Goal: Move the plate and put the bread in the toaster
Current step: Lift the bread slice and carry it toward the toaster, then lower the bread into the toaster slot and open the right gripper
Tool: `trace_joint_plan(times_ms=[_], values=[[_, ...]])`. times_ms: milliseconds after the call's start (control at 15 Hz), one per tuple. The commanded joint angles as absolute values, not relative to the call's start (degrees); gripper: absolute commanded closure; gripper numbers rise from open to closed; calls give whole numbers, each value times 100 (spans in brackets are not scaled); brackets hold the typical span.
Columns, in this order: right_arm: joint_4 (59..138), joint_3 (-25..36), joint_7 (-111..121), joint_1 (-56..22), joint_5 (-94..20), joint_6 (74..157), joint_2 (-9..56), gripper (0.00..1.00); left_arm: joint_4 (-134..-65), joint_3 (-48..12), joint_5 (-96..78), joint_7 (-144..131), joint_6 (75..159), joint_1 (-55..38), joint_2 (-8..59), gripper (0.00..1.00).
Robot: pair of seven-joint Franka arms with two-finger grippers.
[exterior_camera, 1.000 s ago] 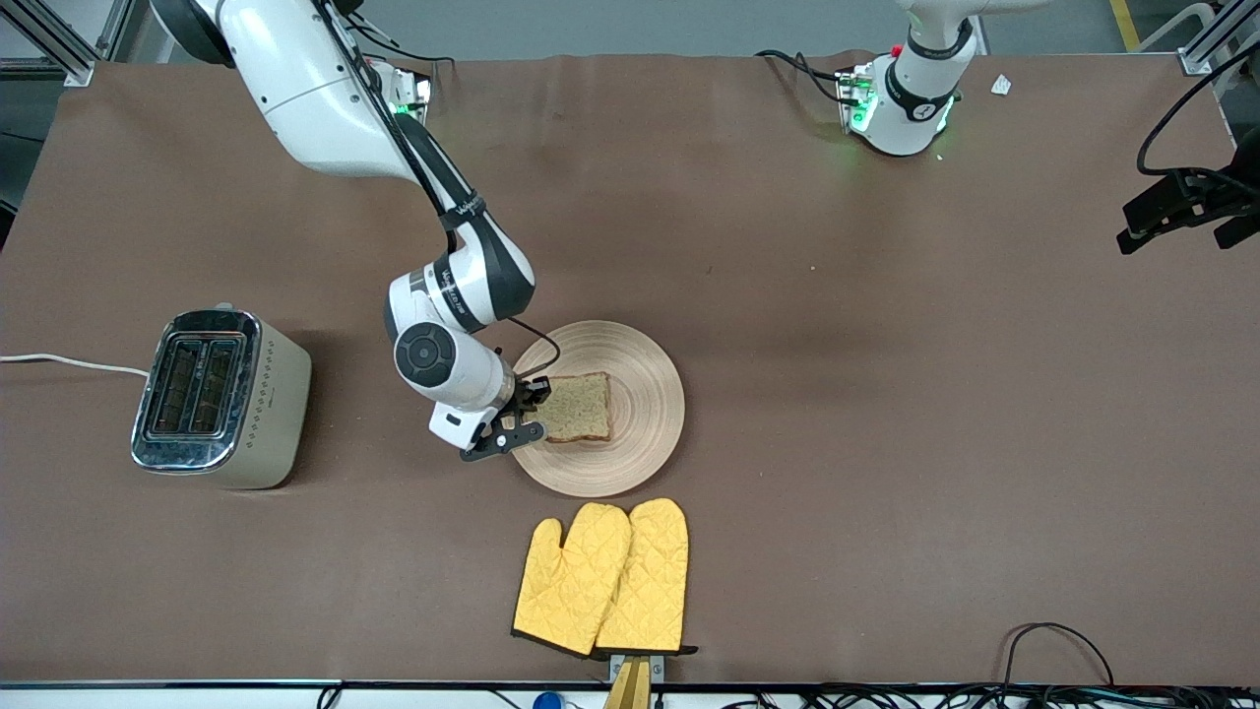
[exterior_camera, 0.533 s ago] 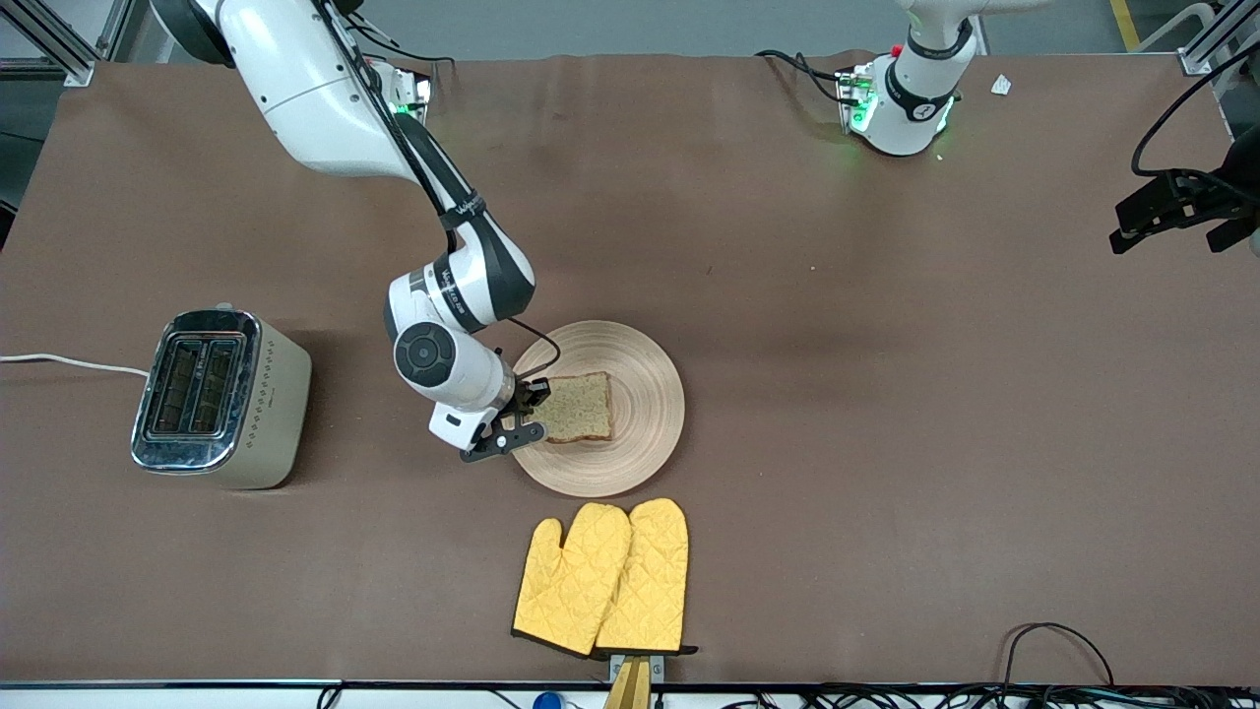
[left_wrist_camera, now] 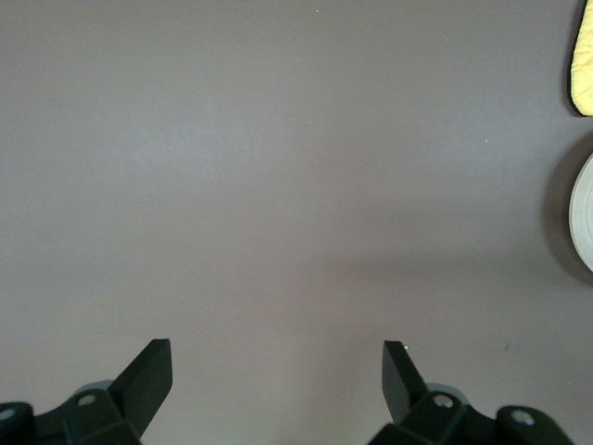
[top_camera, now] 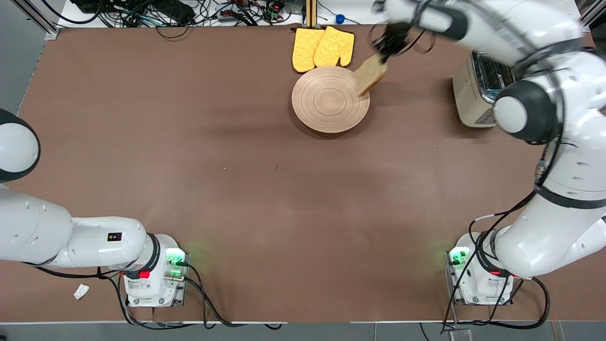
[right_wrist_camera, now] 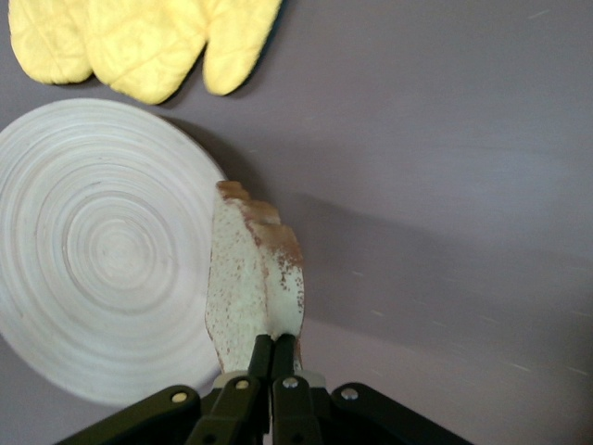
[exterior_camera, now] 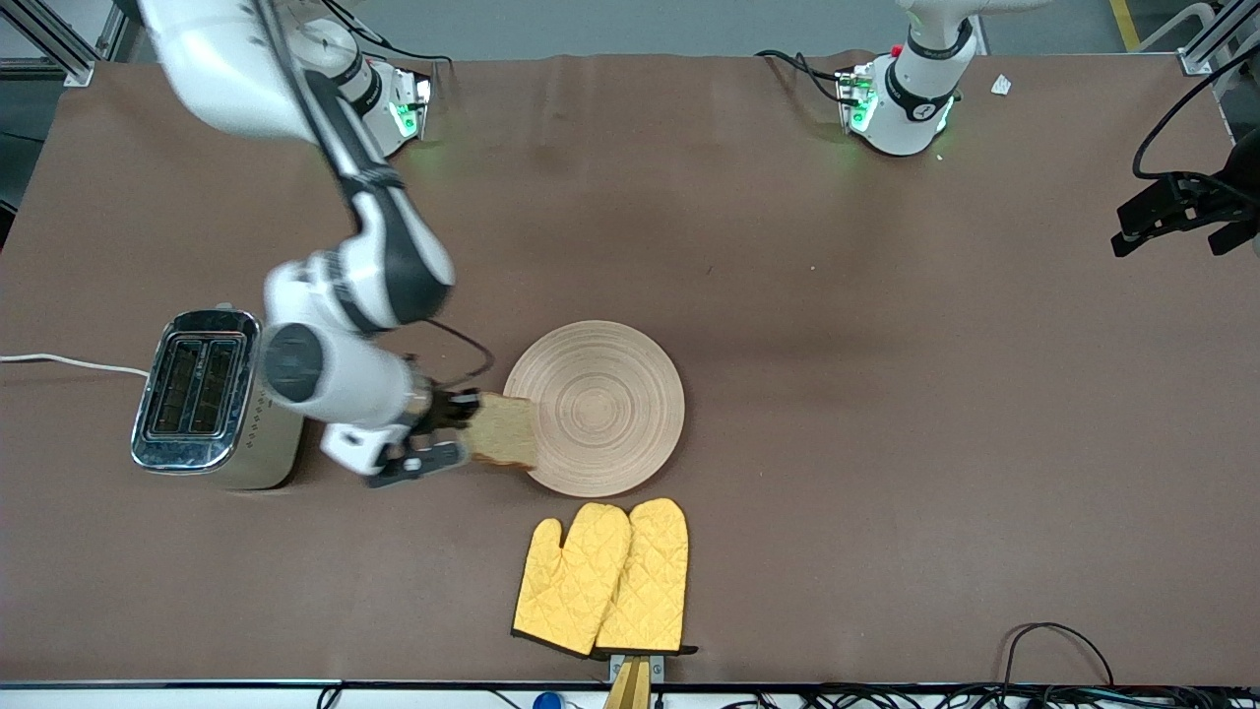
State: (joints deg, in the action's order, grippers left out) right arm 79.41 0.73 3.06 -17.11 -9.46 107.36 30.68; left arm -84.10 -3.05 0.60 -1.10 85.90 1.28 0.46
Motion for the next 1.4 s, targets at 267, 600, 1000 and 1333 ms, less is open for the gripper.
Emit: trace_joint_plan(times_ms=[267, 600, 1000, 1333], values=[[7805, 0, 1266, -651, 1068, 9099, 1680, 99, -8490, -264, -26, -105, 8596, 97, 0, 0], [7953, 44, 1222, -589, 2679, 8657, 1503, 99, -8534, -272, -26, -97, 8596, 105, 0, 0], [8797, 26, -164, -905, 4156, 8658, 1512, 100, -8543, -272, -26, -44, 8596, 114, -9, 0], [9211, 26, -879, -1037, 4227, 8587, 1529, 100, -8613, -272, -35, -44, 8587, 114, -44, 0]])
